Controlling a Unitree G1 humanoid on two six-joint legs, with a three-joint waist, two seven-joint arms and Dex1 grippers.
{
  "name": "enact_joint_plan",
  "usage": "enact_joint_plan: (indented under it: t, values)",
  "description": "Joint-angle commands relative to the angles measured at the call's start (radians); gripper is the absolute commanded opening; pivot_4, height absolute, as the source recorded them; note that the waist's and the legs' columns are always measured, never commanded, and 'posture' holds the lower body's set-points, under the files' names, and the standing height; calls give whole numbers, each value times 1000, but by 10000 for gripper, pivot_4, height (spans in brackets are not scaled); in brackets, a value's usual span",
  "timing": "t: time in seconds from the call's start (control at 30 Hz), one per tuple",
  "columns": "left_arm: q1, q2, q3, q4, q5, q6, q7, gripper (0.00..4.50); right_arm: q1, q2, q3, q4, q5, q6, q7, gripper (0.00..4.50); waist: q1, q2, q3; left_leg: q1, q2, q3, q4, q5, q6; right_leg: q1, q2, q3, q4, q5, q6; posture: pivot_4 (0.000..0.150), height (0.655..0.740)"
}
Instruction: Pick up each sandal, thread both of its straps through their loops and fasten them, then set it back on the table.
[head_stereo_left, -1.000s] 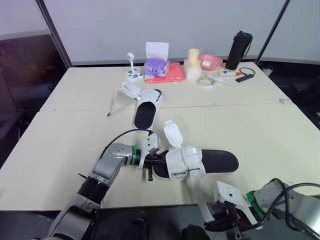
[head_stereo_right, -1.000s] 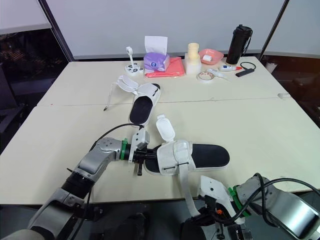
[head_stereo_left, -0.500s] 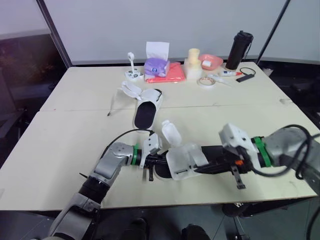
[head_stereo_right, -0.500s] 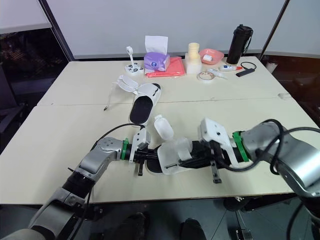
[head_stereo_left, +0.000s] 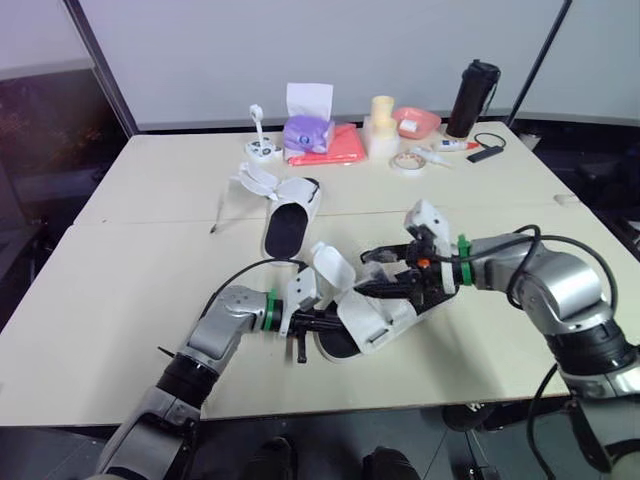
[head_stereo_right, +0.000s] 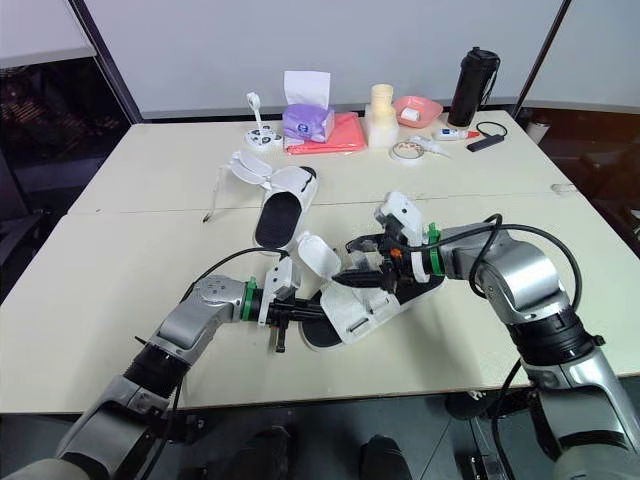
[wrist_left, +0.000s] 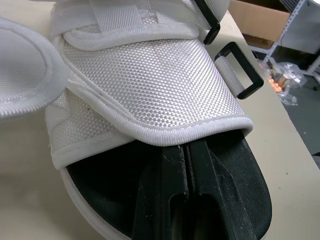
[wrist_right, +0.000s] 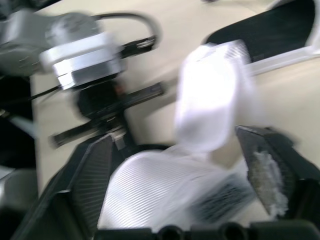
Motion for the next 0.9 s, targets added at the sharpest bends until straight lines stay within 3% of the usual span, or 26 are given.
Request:
enact_joint_plan:
  t: [0.03,0.23,0.47,0.73,0.9]
  values:
    - [10,3,-3,-8,13,4,6,0,-47,7,-57,37,-11,-14,-9,39677,-1,0,0,0,0,0,0,0,0,0,0,0,0,0,0,1500,7344]
    - [6,2,-3,-7,13,2,7,0,-66,-62,-82,106,-60,-11,6,39677,-5,0,0,0,-1,0,0,0,0,0,0,0,0,0,0,1500,7344]
    - [4,7,0,-2,12,1,4,0,55,-220,-57,76,-232,-161,-14,39677,-11,1,0,0,-1,0,0,0,0,0,0,0,0,0,0,1500,7344]
    - [-8,2,-1,6,11,4,-1,0,231,-170,-32,-38,-312,-251,-58,39677,-12,1,0,0,-1,1,0,0,0,0,0,0,0,0,1,1500,7344]
    - [-29,7,7,28,11,-5,-10,0,291,-156,-62,-159,-245,-181,-34,39677,-11,1,0,0,-1,0,0,0,0,1,0,0,0,0,1,1500,7344]
